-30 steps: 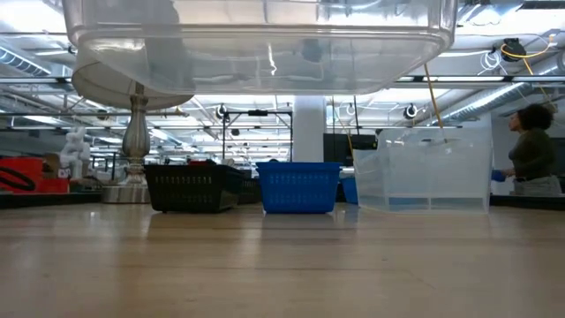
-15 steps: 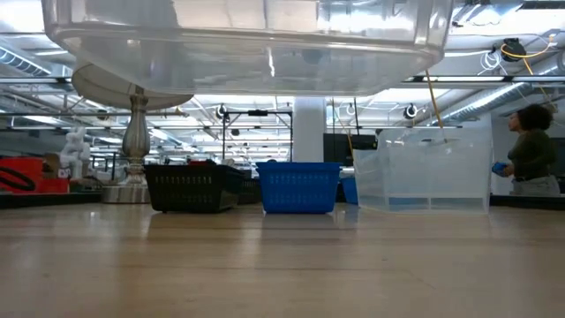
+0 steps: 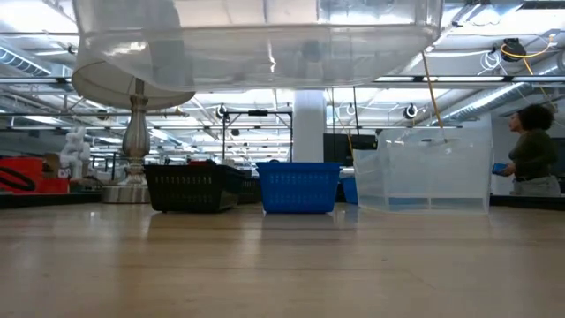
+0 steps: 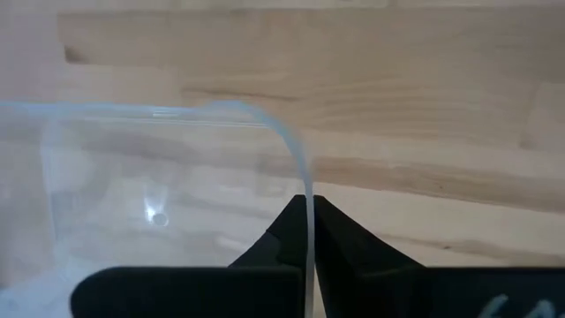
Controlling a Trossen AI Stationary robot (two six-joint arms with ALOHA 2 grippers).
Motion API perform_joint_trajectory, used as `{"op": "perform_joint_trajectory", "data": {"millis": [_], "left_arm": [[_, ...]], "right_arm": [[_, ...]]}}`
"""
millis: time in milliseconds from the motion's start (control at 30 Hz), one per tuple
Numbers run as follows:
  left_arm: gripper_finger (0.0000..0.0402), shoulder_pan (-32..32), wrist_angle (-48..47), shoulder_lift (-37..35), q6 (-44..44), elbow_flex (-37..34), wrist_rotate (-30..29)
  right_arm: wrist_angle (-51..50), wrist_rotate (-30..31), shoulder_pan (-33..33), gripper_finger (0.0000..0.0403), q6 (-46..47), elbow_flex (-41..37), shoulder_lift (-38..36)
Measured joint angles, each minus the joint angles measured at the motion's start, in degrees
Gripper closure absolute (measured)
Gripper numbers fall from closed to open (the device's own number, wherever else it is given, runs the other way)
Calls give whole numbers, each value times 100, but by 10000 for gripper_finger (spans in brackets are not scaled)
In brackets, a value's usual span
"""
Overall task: Stack baskets by color
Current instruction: Stack the bottom transparent bin on top of the top transparent bin
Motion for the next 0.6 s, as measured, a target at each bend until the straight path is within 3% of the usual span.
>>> {"op": "perform_joint_trajectory", "data": {"millis": [267,600], "left_arm": [[392,186,-12,-48,118,0,117],[392,174,74,-48,-196,0,57]], "right_arm": [[-46,-122,-196,301,-165,0,157],[-149,-90,-248,360,322,-1,146]]}}
